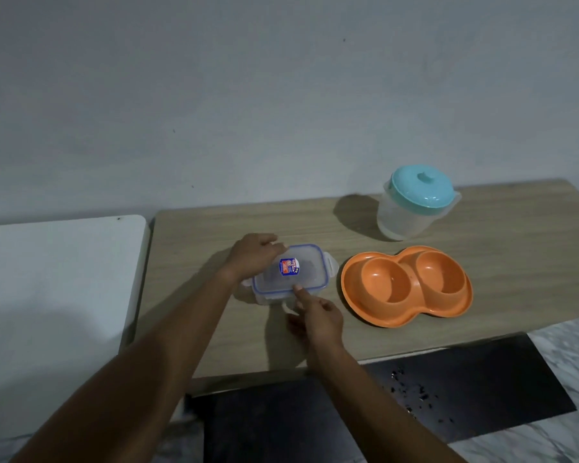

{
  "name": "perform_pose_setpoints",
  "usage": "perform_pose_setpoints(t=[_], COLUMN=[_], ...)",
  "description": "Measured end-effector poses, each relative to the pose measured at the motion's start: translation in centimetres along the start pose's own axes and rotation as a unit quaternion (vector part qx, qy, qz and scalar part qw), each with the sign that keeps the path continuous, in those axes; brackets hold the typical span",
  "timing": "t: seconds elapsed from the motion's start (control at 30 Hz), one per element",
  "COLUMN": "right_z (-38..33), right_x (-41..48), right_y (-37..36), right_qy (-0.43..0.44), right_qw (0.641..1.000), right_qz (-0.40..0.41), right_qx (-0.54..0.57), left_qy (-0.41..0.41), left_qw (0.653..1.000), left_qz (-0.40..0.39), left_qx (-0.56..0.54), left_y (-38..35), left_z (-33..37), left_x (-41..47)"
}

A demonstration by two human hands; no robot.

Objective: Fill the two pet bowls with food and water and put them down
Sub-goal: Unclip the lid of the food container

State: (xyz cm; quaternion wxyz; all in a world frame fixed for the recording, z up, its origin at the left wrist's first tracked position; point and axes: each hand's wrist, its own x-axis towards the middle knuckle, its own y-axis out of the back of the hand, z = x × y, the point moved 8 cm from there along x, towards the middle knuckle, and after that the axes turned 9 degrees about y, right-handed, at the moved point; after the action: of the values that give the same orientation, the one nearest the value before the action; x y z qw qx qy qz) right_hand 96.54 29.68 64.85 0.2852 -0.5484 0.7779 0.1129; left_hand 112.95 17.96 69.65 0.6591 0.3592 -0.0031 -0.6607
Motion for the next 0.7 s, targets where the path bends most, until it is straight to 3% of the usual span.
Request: perform_pose_setpoints(t=[0.1, 0.27, 0.43, 0.57, 0.7], right_z=[-0.6, -0.9, -1.4, -1.7, -2.3], right_x=[0.2, 1.2, 2.5, 3.4, 3.1], right_y=[-0.9, -1.5, -1.8, -2.0, -2.2], right_qy=[-0.004, 0.008, 0.049, 0.043, 0.017], right_qw=[0.999, 0.999, 0.997, 0.996, 0.998], right_qz=[-0.030, -0.044, -0.039, -0.009, -0.009], right_qx=[0.026, 0.021, 0.038, 0.075, 0.060], left_qy=[0.025, 0.061, 0.105, 0.113, 0.032], left_qw=[0.995, 0.990, 0.985, 0.985, 0.997], left_qz=[-0.062, -0.124, -0.134, -0.097, 0.004], left_qx=[0.067, 0.002, -0.009, -0.091, -0.074], left_y=[-0.6, -0.6, -0.7, -0.8, 0.1], left_z=[0.3, -0.1, -0.7, -0.3, 1.3], left_x=[2.8, 5.2, 6.6, 7.8, 7.3])
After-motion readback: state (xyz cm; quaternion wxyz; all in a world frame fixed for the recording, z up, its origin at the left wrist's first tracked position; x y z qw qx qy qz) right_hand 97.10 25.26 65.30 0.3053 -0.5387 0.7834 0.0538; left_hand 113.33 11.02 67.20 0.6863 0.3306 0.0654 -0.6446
